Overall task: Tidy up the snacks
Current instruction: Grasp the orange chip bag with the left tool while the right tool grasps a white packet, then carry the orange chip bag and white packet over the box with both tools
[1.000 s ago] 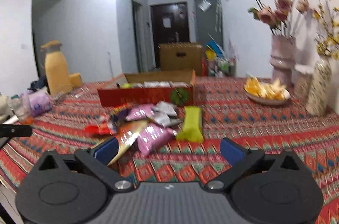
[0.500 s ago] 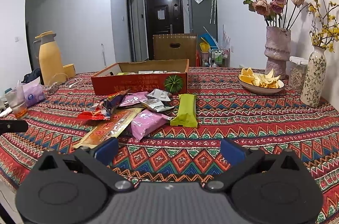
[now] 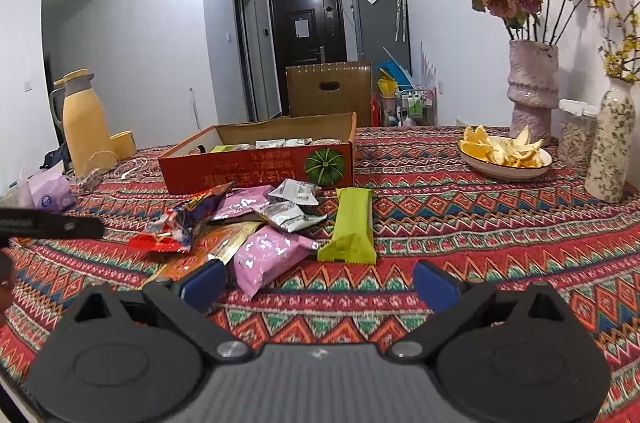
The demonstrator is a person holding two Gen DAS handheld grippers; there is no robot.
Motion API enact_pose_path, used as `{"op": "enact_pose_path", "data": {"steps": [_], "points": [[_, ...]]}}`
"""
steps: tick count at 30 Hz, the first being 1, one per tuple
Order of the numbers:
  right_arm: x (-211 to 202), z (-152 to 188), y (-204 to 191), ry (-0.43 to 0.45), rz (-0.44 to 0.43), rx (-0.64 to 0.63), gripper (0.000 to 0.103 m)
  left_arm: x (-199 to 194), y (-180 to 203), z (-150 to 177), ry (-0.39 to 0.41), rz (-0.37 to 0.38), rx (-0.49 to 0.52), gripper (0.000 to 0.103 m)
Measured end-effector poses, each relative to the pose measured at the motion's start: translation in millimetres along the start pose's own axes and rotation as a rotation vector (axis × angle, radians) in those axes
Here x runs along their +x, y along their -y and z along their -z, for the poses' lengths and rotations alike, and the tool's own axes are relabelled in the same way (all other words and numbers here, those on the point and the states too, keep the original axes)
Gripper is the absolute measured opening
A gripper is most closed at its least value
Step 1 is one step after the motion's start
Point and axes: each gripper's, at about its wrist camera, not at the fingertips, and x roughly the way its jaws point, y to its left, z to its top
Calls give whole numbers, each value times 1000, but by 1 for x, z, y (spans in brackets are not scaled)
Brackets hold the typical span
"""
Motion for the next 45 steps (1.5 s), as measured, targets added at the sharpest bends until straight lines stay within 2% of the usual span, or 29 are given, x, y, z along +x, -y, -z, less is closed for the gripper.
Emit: {"op": "enact_pose_path", "data": {"steps": [5, 9, 15, 17, 19, 21, 23, 24, 25, 29, 32, 35, 39, 45], "points": [[25, -19, 6, 2, -30, 18, 92, 41, 6, -24, 25, 32, 42, 98], [60, -40, 8, -1, -70, 17, 87, 83, 1, -33, -27, -1, 33, 80], [139, -72, 2, -62, -139, 20, 81, 127, -20, -31, -132, 18, -53, 79], [169, -81, -1, -96, -150, 26, 78, 134, -24, -28, -127, 26, -64, 79], [202, -88, -3, -137, -156, 40, 72, 136, -25, -28, -114, 36, -59, 69], [229, -90, -5, -187, -166, 71, 67, 137, -26, -28, -109, 44, -60, 63], [250, -87, -8, -223, -164, 91, 54, 136, -24, -29, -104, 49, -45, 61], [256, -86, -10, -232, -151, 90, 42, 136, -24, -29, -104, 50, -45, 60], [259, -85, -11, -224, -146, 89, 38, 135, -25, -29, -103, 52, -47, 59], [254, -84, -13, -198, -135, 82, 36, 131, -25, -31, -109, 46, -58, 59], [231, -87, -14, -154, -116, 49, 36, 117, -24, -30, -108, 53, -63, 59], [190, -90, -15, -87, -109, 6, 36, 89, -20, -26, -84, 72, -71, 59], [127, -76, -20, -38, -145, -46, 36, 43, -11, -11, -51, 77, -71, 59], [55, -33, -21, -41, -144, -41, 36, -10, 3, 19, -48, 38, -48, 59]]}}
